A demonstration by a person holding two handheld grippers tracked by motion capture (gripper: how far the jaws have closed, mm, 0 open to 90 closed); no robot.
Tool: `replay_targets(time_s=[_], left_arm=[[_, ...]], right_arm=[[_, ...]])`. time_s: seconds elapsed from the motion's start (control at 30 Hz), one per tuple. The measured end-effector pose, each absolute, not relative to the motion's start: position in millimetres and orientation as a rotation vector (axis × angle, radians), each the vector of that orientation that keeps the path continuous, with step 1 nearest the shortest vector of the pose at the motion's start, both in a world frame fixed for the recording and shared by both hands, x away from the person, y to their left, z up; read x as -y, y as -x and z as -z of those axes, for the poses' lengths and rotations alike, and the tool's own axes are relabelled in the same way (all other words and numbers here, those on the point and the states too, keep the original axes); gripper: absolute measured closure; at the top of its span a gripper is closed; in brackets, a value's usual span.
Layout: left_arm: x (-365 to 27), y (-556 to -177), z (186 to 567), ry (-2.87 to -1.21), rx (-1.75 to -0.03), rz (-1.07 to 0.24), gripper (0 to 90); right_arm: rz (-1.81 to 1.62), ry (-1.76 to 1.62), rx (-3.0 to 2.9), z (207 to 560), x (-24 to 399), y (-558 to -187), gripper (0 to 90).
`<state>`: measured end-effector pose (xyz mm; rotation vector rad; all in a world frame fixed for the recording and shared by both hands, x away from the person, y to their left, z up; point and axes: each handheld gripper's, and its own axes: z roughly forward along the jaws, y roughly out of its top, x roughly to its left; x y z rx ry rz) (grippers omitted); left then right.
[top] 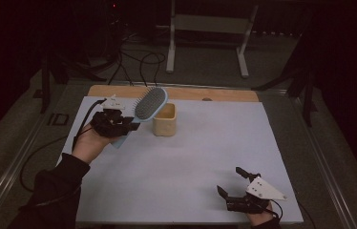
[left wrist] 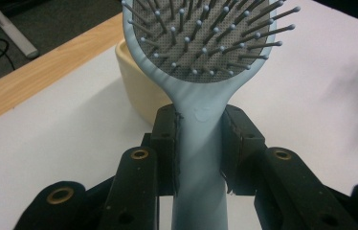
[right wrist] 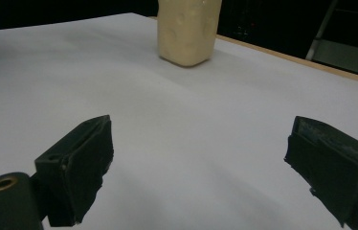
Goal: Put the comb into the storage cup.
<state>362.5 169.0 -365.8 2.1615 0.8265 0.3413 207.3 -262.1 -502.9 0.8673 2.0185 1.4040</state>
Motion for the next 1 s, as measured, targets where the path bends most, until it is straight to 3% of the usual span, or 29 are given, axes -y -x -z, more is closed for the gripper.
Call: replay_targets(time_s=[1.0], left_arm=[[-114,-403,336,-1.956,-0.798,-0.39,70.1]], right_arm=[[-1.408,-0.872,-2.017,503,263,-207,8.8]])
